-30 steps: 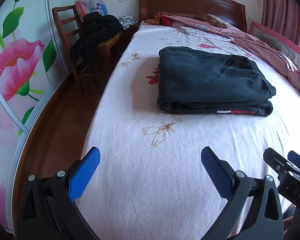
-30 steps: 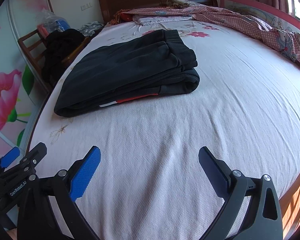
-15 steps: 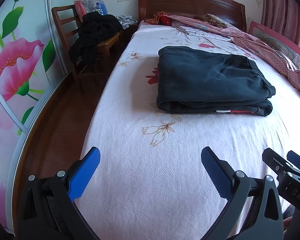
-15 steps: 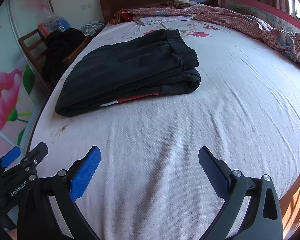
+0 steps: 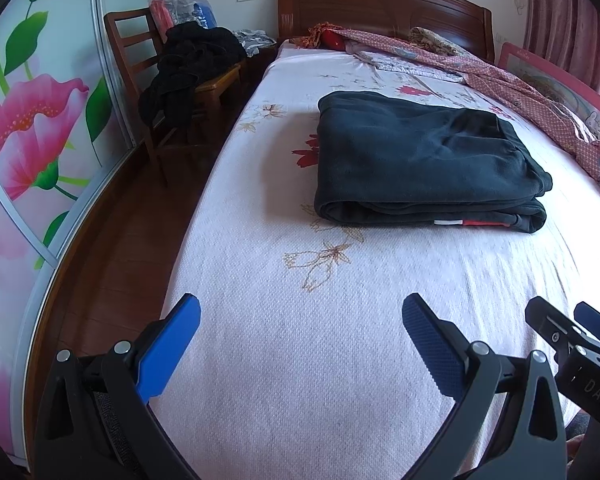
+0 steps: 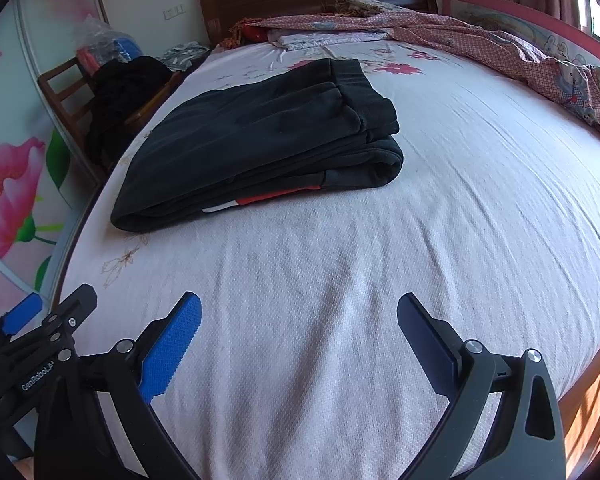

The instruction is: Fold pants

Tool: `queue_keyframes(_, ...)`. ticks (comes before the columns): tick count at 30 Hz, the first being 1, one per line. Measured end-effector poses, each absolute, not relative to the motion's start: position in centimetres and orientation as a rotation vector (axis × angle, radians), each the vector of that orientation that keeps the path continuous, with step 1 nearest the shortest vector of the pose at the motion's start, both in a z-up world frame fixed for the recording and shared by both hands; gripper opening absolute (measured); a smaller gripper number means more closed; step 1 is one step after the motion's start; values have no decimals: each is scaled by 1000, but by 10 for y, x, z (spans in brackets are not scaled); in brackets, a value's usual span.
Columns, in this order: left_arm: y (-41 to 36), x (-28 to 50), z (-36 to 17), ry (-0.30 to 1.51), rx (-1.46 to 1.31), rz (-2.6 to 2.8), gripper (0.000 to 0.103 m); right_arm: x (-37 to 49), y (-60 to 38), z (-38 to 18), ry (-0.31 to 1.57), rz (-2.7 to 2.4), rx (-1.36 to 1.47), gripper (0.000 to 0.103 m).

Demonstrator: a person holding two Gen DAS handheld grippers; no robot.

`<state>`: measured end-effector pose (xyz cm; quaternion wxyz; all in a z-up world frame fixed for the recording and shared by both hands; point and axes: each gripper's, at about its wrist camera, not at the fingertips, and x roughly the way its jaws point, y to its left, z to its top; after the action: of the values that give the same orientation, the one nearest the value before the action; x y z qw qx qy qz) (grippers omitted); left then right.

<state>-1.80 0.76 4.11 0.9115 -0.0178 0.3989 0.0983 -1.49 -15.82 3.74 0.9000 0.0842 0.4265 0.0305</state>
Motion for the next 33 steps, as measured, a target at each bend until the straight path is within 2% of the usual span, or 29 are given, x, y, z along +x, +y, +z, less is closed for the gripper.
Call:
queue_keyframes(12,8,-22,53,769,-22,234,101,-14,-155,36,891,63,165,98)
queue_keyframes(17,15,-29,60,743,-99,174,101,-15,-154,35,894,62,158,98)
queue_keyframes(25,20,-23,58,789,-128,169,101,-15,-150,33,907,67,137,98)
queue_keyframes(33,16,-33,62,747,-38,318,101,-14,-151,32,915,72,134,98)
